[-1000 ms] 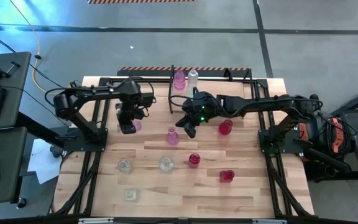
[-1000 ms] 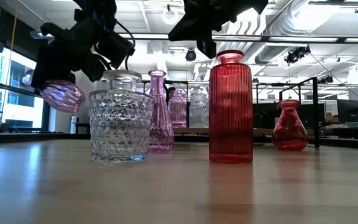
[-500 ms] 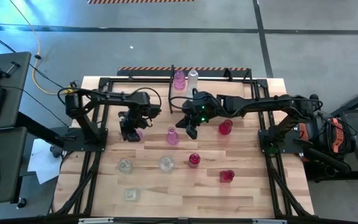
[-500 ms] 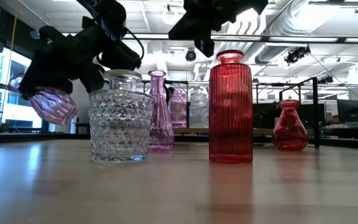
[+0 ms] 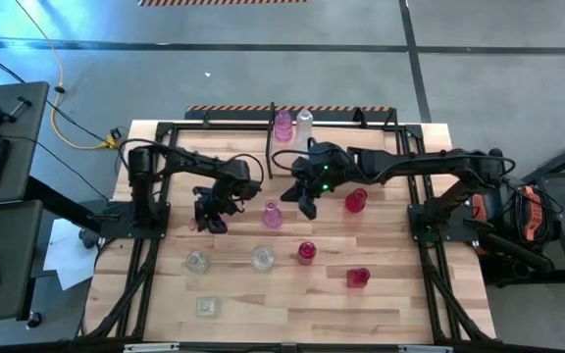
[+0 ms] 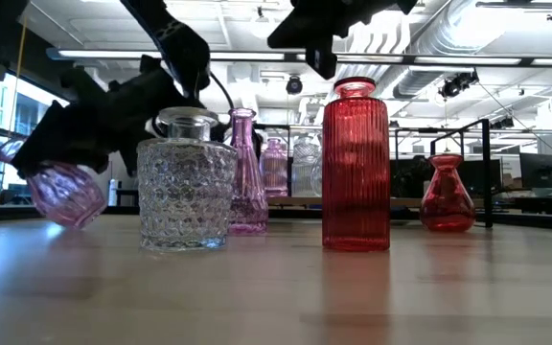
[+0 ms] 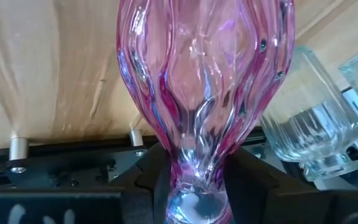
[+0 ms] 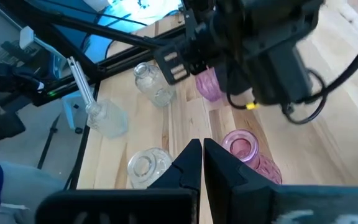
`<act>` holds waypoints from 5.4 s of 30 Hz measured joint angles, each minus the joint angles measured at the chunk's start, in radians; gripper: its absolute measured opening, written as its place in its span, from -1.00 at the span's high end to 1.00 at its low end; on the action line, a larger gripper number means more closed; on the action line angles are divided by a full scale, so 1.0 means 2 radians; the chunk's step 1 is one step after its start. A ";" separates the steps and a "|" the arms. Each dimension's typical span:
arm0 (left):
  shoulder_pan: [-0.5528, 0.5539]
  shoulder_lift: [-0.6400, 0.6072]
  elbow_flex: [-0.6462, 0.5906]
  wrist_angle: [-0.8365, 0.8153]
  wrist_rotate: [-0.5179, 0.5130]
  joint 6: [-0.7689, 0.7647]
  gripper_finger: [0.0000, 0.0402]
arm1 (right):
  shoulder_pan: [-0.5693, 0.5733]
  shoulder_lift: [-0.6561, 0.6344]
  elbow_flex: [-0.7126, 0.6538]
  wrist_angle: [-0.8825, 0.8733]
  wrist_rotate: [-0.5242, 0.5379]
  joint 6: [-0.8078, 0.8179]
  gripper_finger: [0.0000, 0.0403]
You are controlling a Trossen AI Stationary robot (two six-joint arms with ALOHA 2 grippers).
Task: Sort vases onto shelf
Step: Align the violet vase with the other violet vase on the shelf
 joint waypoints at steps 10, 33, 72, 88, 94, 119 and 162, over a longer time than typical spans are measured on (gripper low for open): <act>-0.003 -0.015 0.019 -0.027 -0.002 0.001 0.35 | 0.000 -0.016 0.000 0.000 0.004 0.000 1.00; -0.003 -0.033 0.073 0.022 -0.009 -0.029 0.29 | 0.001 -0.015 0.000 0.000 0.005 -0.008 1.00; 0.008 -0.427 0.046 0.216 -0.225 -0.270 0.12 | -0.036 0.008 0.000 -0.011 -0.049 -0.001 0.49; 0.004 -0.469 0.046 0.219 -0.245 -0.248 0.12 | -0.049 0.042 0.012 -0.003 -0.046 0.040 0.10; 0.005 -0.462 0.046 0.221 -0.245 -0.238 0.12 | -0.040 0.073 0.143 -0.121 -0.001 -0.025 0.10; 0.005 -0.594 0.046 0.198 -0.377 -0.262 0.12 | -0.048 0.295 0.442 -0.454 -0.036 -0.129 0.10; 0.005 -0.645 0.046 0.196 -0.376 -0.208 0.12 | -0.022 0.315 0.442 -0.449 0.004 -0.024 0.47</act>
